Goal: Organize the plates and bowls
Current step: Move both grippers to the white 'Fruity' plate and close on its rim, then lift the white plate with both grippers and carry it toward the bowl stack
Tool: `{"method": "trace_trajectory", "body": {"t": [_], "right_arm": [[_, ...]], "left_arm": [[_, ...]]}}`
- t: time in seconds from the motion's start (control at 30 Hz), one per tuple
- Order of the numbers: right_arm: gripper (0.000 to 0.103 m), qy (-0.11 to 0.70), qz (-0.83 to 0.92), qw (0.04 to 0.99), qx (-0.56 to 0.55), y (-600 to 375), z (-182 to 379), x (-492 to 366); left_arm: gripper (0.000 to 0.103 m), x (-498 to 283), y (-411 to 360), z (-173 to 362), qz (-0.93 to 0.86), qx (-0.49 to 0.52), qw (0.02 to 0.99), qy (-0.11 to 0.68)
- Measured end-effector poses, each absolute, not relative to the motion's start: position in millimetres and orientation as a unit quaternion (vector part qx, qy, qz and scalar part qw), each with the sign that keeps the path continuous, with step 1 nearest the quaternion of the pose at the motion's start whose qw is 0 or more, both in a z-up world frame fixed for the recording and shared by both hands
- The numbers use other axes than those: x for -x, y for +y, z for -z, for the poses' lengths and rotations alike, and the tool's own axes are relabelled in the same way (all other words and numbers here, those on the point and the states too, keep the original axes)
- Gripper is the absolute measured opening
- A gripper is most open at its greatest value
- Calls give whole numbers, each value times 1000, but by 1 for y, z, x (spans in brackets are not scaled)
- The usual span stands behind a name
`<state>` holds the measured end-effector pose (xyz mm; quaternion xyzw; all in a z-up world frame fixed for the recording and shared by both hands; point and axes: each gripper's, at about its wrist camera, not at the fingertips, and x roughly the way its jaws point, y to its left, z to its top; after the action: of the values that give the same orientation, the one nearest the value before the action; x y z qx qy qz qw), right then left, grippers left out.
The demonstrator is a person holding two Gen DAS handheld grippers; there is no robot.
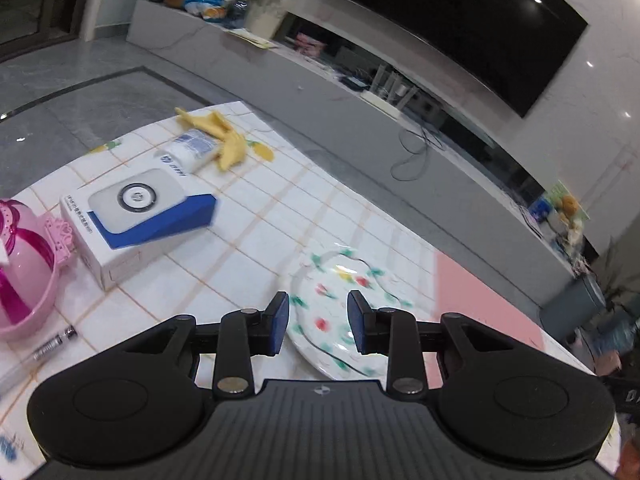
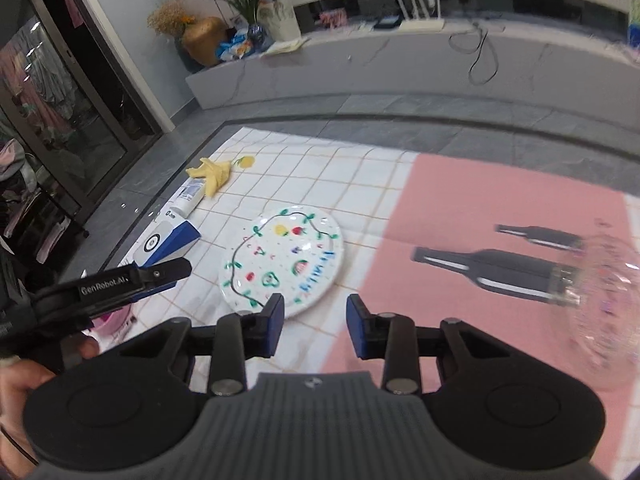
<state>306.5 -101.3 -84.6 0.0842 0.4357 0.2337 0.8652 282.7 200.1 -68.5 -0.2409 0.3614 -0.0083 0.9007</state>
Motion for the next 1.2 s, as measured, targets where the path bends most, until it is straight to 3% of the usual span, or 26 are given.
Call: {"method": "trace_trajectory", "body": {"t": [0.63,0.8,0.97,1.2], "right_arm": [[26,498,-196,831,-153,-67,162,-403],[21,493,-199,830,-167,-68,168,-405],[14,490,-192,828,-195,-74,172,-406],[10,486,-185,822,-232,-81,174,-401]], "left_arm": [[35,-308,221,112,9,304,880,365],[26,-310,217,115,10,306,880,363],[9,-311,214,120,18,312,877,364],[8,-309,218,120,20,328,871,366]]}}
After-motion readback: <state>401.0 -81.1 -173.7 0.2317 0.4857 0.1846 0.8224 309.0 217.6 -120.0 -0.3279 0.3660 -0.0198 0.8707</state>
